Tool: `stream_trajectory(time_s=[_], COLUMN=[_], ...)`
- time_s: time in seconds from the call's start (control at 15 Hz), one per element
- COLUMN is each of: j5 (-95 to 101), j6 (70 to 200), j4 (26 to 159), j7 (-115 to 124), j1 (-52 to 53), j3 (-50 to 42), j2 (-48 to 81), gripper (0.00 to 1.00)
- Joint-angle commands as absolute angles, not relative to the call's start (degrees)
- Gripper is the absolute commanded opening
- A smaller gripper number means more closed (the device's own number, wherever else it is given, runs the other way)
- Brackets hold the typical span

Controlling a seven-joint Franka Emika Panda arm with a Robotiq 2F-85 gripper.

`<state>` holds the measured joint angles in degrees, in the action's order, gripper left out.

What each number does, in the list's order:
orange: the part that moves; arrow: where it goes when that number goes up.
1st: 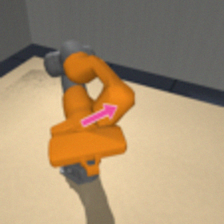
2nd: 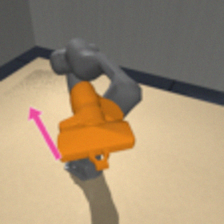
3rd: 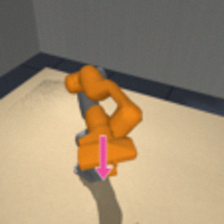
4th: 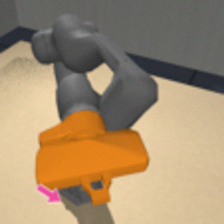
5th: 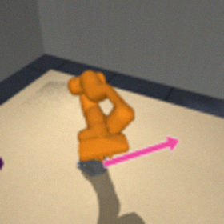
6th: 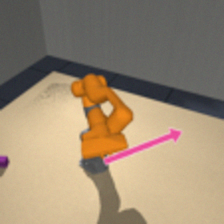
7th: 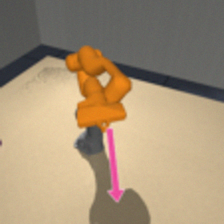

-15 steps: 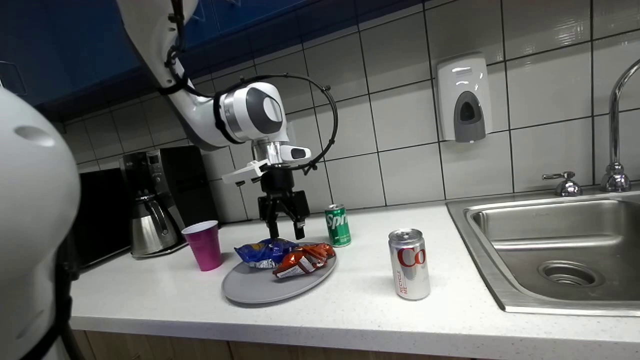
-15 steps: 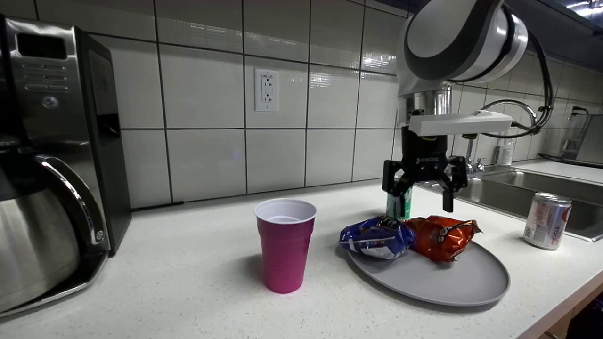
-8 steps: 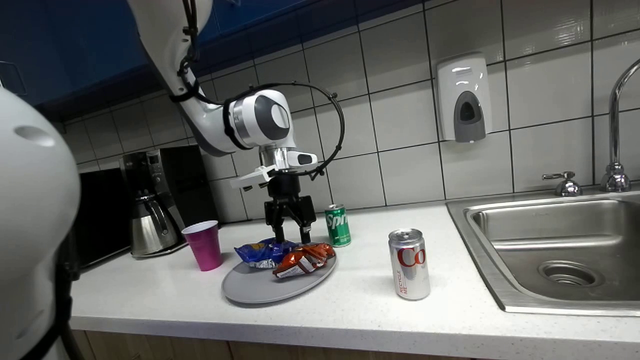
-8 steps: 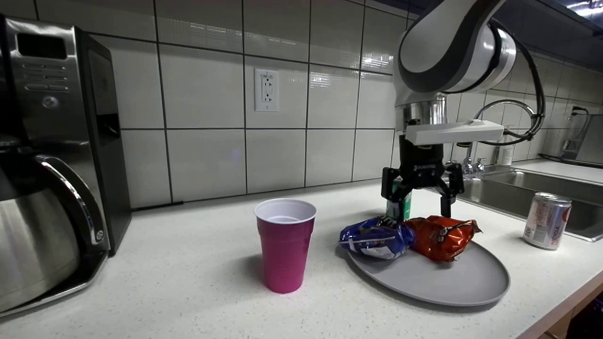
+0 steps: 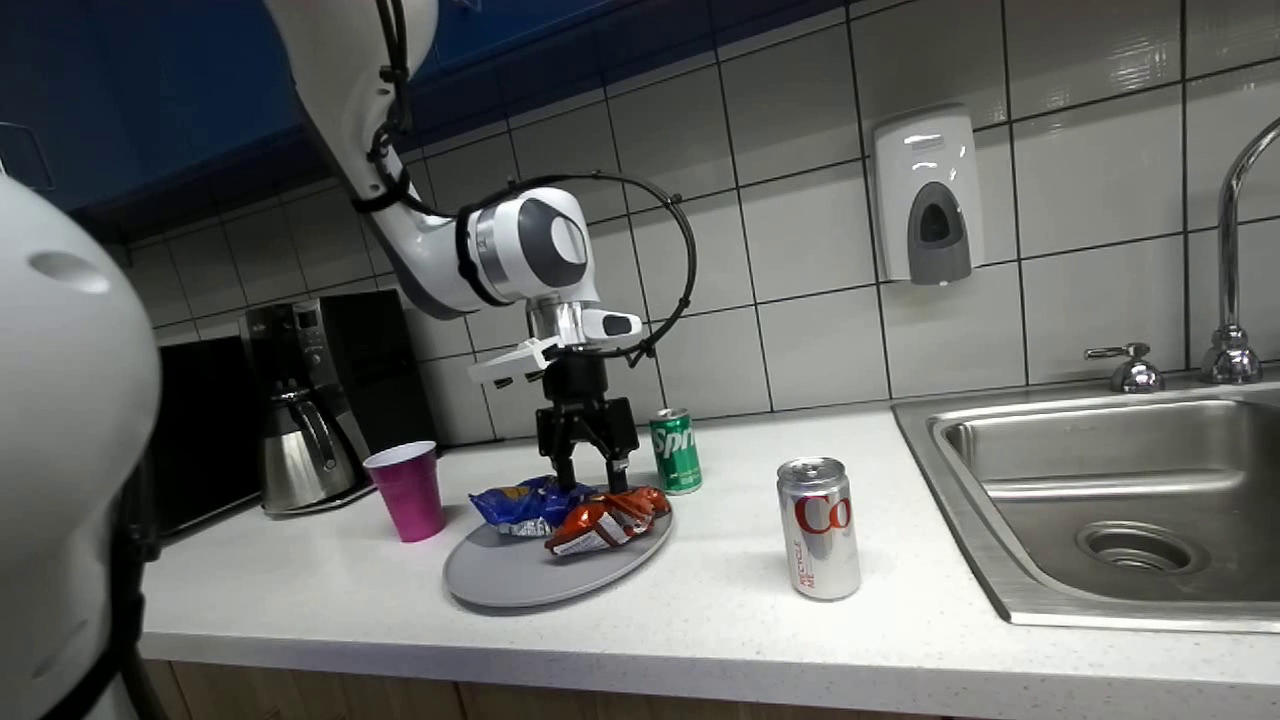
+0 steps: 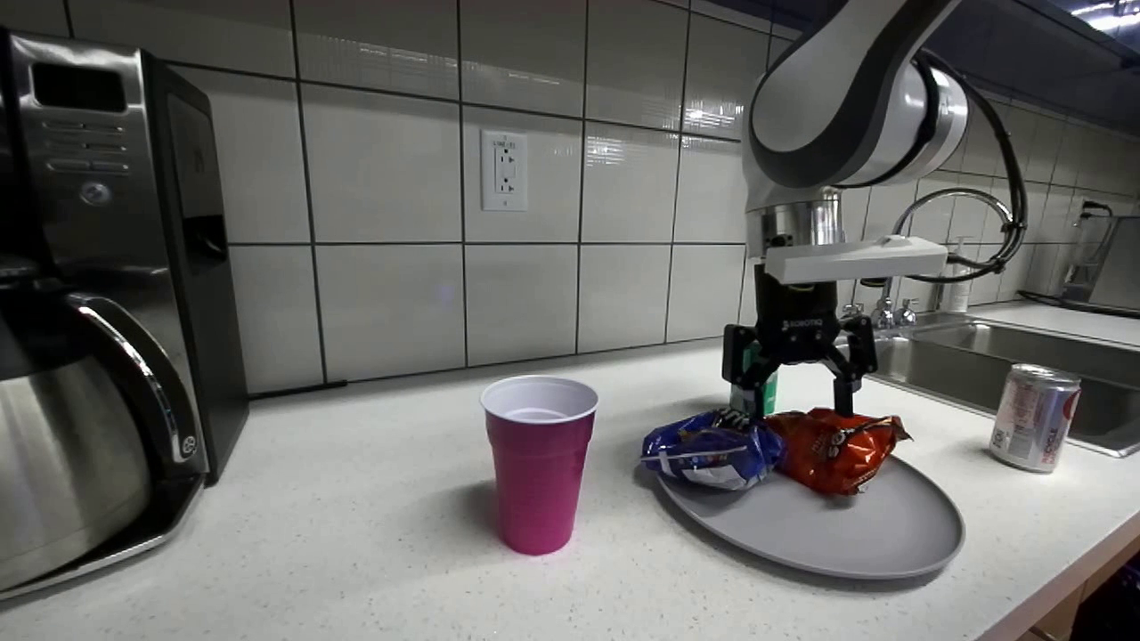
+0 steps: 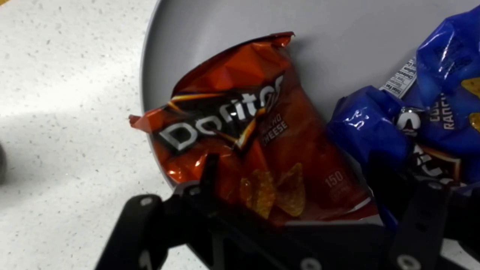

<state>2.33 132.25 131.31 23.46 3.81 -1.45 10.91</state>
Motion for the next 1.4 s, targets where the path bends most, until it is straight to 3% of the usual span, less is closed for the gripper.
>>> stream_trajectory(time_s=[0.0, 0.93, 1.0, 1.07, 1.33], j5=[1.51, 1.01, 1.01, 1.0, 1.0], j6=[132.66, 132.84, 132.85, 132.89, 132.93], j4=[131.21, 131.72, 131.69, 131.69, 131.67], j7=[22.42, 22.11, 22.11, 22.04, 22.03], j1=[3.18, 2.71, 2.73, 2.74, 2.79], j3=[-1.47, -2.43, -2.41, -2.39, -2.33], j2=[10.48, 10.69, 10.71, 10.73, 10.77], gripper=[1.0, 1.0, 0.76, 0.74, 0.42])
